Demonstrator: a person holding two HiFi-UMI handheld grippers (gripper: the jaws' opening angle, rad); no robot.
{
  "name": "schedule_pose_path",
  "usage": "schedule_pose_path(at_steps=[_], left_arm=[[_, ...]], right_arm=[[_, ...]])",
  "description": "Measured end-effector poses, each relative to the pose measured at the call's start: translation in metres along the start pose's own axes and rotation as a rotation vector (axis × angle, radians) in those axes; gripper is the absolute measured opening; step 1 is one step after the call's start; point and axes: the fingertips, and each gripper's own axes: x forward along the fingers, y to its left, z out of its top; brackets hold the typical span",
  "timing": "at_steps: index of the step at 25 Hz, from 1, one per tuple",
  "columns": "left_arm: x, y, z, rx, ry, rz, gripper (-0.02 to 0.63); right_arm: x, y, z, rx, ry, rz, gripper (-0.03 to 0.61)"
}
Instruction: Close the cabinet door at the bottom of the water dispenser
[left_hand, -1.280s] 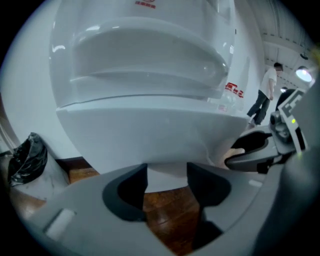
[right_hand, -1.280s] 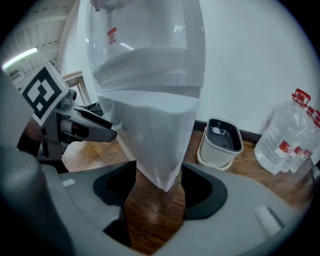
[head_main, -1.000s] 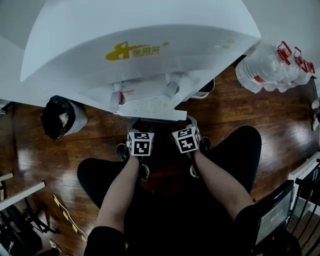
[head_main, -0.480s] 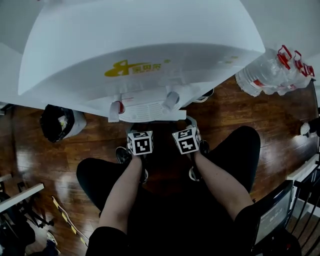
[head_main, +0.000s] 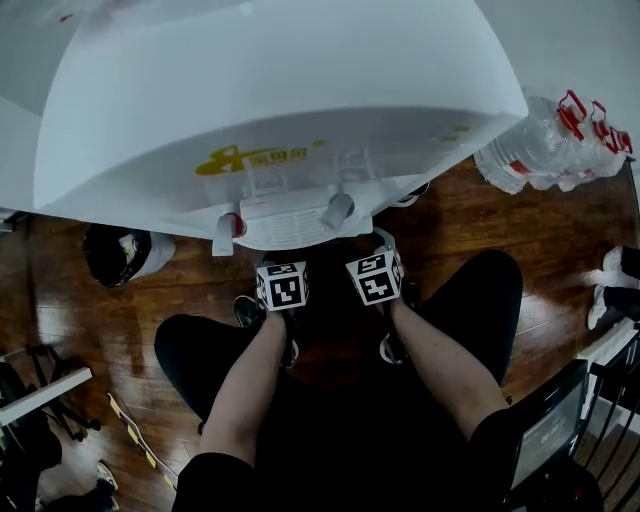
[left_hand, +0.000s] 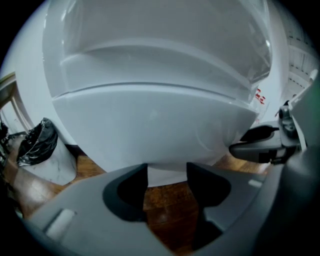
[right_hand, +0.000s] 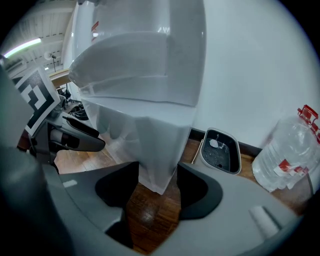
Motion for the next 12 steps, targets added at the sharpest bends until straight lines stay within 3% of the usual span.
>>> schedule_pose_path(at_steps=[12], left_arm=[[-0.0014,0.0004,0.0039,-0.010,0.001,-0.005,0.259]], right_arm=[[0.0032,-0.0040,0.0068,-0.010,-0.011,-0.005,0.244]])
